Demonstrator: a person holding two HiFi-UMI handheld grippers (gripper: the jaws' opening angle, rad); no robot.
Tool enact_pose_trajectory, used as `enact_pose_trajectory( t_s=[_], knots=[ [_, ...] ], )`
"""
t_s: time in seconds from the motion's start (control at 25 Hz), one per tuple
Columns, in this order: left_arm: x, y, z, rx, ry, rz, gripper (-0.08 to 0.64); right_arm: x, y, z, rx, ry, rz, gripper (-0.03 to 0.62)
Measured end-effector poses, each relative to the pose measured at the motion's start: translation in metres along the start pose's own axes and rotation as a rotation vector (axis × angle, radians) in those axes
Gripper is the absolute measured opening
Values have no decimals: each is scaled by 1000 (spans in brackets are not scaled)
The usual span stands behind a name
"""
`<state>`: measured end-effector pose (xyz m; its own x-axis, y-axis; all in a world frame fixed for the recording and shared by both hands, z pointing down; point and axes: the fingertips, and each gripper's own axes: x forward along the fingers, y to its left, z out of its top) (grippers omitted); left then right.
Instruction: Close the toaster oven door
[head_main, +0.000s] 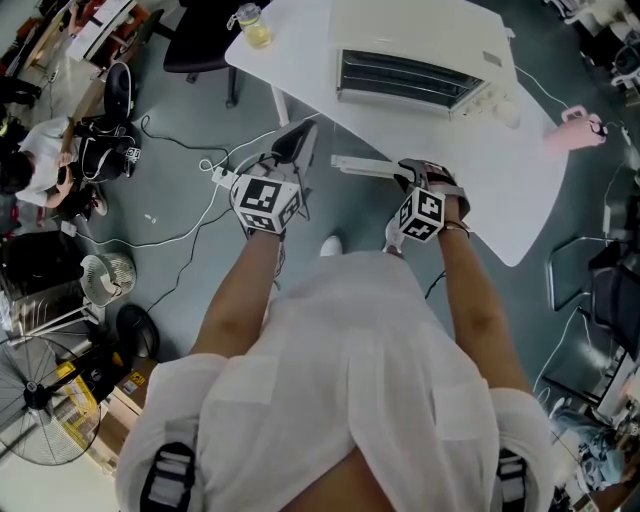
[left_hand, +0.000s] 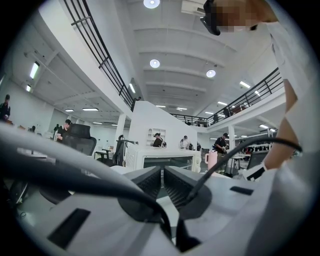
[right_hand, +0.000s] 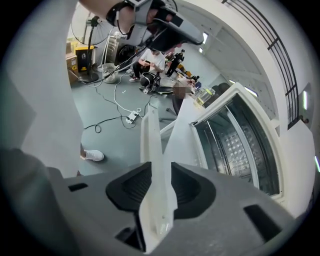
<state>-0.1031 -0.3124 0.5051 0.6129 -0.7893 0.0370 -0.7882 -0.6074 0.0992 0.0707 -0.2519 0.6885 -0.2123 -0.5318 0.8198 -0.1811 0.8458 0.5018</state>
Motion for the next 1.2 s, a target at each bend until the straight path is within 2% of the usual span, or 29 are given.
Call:
enact_pose_trajectory(
  t_s=[0.4,1.0,1.2],
  knots=[
    [-3,6,-1,11,12,28,18,12,9,-4,-31,44,25,124],
    [-3,10,2,11,3,41,18,14,14,-5,-59,73,58,60],
    [-3,12,3,11,-4,47,18,12,13,-3,-61,73,46,40]
  ],
)
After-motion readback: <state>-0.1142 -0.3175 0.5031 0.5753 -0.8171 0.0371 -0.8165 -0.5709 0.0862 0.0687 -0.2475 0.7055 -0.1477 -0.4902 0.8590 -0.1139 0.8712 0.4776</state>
